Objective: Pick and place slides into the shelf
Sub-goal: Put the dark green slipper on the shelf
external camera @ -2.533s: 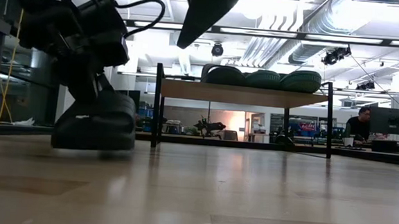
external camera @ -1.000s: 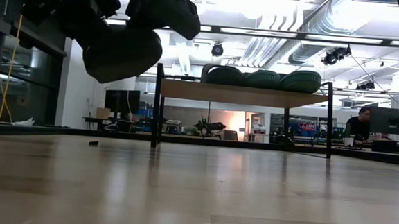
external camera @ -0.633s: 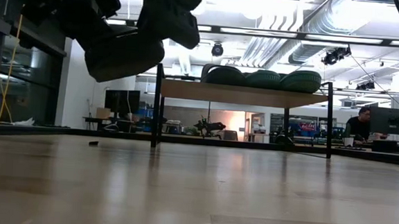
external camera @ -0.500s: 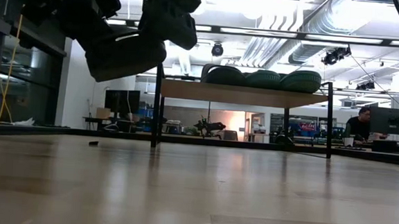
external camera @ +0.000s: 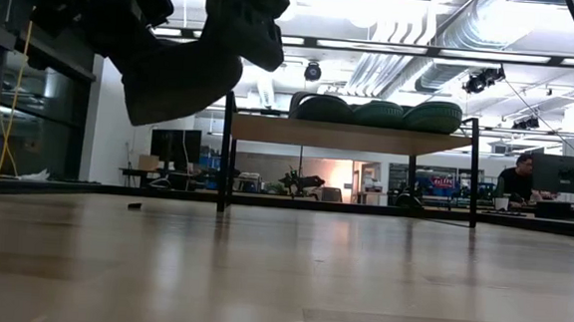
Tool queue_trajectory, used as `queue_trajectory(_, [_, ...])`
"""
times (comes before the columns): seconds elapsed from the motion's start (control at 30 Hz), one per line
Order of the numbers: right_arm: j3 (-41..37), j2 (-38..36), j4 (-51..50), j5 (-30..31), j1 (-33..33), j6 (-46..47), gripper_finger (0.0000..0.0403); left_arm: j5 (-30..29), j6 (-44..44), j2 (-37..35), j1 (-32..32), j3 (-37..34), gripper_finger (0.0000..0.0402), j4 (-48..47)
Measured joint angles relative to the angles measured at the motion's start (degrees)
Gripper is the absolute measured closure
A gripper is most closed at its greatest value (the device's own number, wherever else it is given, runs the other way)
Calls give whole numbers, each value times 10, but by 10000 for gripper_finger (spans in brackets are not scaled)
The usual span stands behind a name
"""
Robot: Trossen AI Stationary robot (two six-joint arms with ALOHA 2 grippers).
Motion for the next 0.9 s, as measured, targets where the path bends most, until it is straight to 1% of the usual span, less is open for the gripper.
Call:
queue_trajectory(0.2, [0, 0, -7, 1, 0, 9, 379, -11, 0, 0, 0, 0, 380, -1])
queue_trajectory(0.27, [0, 0, -12, 0, 0, 15, 395, -19, 0, 0, 0, 0, 380, 0])
queue_trajectory(0.47, [0, 0, -15, 0, 0, 17, 398, -33, 0, 0, -1, 0, 380, 0])
queue_trajectory(0.7, [0, 0, -15, 2, 0, 17, 400, -35, 0, 0, 0, 0, 380, 0])
queue_trajectory(0.9, [0, 0, -14, 1, 0, 19, 401, -36, 21, 0, 0, 0, 380, -2])
